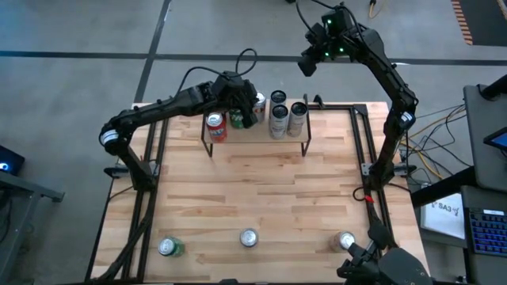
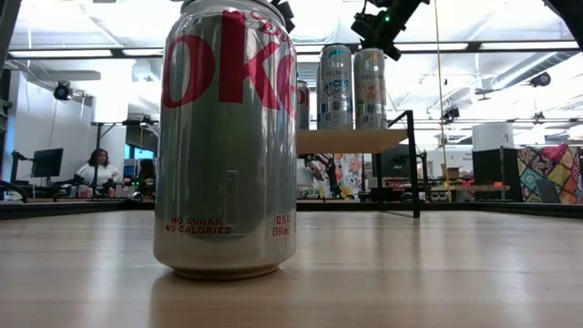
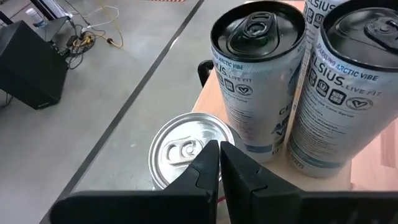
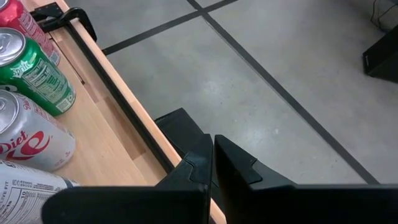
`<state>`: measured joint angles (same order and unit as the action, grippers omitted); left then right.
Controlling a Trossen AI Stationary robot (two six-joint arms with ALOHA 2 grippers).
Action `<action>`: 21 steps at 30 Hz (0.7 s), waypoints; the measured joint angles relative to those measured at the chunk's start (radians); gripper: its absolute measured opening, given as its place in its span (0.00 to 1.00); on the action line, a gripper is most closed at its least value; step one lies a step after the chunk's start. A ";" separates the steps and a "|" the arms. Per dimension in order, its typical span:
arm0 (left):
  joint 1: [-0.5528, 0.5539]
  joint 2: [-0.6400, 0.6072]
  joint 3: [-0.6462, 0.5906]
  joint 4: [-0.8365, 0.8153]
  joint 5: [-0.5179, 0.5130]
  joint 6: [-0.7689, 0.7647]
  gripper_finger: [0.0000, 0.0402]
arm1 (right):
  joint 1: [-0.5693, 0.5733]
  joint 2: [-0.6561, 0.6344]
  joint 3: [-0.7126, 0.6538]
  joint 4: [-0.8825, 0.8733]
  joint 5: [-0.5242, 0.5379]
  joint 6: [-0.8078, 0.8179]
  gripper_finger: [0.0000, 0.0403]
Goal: Place canned beverage on shelf
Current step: Adjust the soda cans on the shelf
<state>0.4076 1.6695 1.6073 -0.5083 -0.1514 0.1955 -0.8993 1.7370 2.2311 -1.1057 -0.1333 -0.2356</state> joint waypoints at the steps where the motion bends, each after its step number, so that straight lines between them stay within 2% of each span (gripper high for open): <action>1: 0.000 0.000 0.000 0.001 -0.008 0.000 0.00 | 0.000 0.000 0.000 -0.001 0.000 0.000 0.02; 4: 0.000 0.000 0.000 0.003 -0.052 0.005 0.00 | 0.000 0.000 0.000 -0.006 0.000 0.000 0.02; 21: -0.004 0.018 0.001 0.006 -0.054 -0.003 0.00 | 0.000 0.000 0.000 -0.018 0.000 -0.001 0.02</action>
<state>0.4038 1.6875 1.6085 -0.5027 -0.2053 0.1922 -0.8989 1.7370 2.2307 -1.1236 -0.1337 -0.2363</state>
